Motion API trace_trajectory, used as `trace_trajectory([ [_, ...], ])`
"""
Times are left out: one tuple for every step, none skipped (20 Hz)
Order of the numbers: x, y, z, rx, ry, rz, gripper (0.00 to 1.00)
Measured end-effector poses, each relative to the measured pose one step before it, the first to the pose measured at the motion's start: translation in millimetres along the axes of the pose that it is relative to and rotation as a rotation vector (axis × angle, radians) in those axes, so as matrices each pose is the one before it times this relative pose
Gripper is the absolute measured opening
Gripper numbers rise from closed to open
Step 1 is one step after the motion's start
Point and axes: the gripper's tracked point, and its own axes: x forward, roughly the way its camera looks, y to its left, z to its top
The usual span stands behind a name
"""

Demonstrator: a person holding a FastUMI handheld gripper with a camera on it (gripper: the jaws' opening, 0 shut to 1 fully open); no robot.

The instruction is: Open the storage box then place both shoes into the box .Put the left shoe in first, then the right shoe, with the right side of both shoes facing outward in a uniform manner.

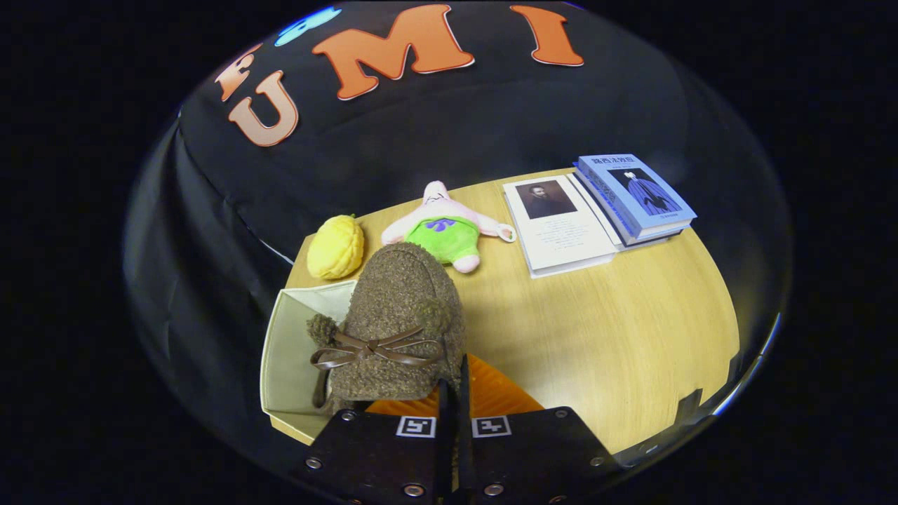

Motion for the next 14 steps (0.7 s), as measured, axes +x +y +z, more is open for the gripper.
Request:
trace_trajectory([
  [0.4, 12.61, 0.02, -0.00871, -0.00068, 0.01004, 0.04],
  [-0.08, 13.23, -1.33, -0.0117, 0.00434, 0.01439, 0.05],
  [1.4, 13.06, -1.4, -0.007, 0.00254, 0.01427, 0.05],
  [0.82, 13.5, -1.18, -0.01246, 0.0035, 0.0154, 0.05],
  [2.33, 11.41, 0.09, -0.01003, -0.00068, 0.00777, 0.04],
  [0.72, 10.37, -0.85, -0.01209, 0.00223, 0.00604, 0.04],
  [2.81, 9.48, -0.26, -0.00942, 0.00016, 0.00569, 0.05],
  [3.33, 7.22, -0.99, -0.00643, 0.00482, 0.00466, 0.04],
  [2.03, 11.58, -0.07, -0.00431, 0.00318, 0.00585, 0.04],
  [3.35, 6.82, -1.37, -0.00102, 0.00503, -0.00131, 0.04],
  [4.14, 6.81, -1.35, -0.00254, 0.00216, -0.00236, 0.04],
  [3.35, 4.67, -0.16, -0.00998, -0.00136, -0.00588, 0.04],
  [4.2, 4.15, -1.35, -0.00905, 0.00182, -0.00923, 0.04],
  [3.98, 3.11, -1.92, -0.00491, 0.00055, -0.00876, 0.04],
])
